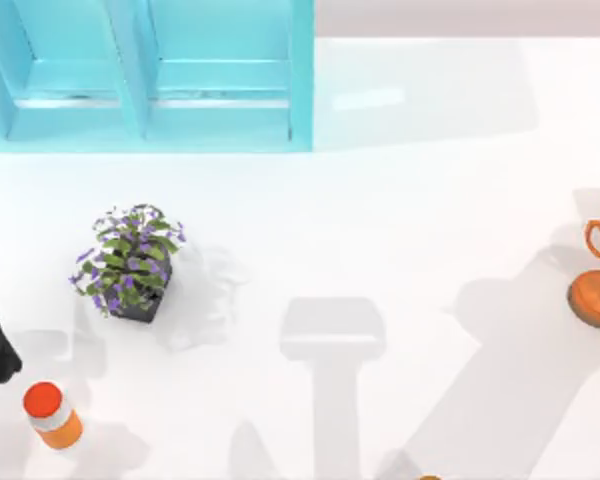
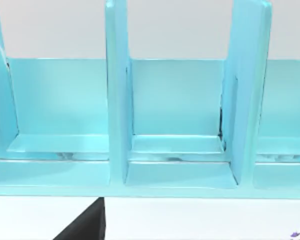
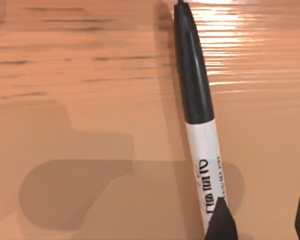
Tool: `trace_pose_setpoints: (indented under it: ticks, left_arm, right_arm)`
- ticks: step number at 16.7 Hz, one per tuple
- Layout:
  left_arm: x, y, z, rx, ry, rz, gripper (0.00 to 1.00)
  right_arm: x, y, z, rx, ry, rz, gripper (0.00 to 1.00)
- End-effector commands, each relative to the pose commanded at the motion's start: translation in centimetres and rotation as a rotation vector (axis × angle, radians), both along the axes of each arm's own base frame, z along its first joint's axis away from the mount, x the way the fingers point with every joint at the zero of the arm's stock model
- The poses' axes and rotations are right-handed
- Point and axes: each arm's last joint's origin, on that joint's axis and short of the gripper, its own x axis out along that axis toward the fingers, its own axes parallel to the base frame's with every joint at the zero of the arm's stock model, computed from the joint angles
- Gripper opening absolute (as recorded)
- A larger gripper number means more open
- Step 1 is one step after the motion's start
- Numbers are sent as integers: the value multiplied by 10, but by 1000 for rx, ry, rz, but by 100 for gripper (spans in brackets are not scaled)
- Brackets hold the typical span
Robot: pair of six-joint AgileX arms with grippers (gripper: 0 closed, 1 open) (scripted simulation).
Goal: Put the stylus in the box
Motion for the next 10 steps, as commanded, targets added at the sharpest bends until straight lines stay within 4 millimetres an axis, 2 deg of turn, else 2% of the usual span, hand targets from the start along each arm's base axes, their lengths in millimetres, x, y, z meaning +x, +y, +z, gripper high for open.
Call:
trace_pose_setpoints:
  ticks: [6, 10]
  left_arm:
    - [0, 0, 0, 0, 0, 0, 100]
    - [0, 0, 0, 0, 0, 0, 100]
  right_arm:
    - [0, 0, 0, 0, 0, 0, 98]
    - [0, 0, 0, 0, 0, 0, 100]
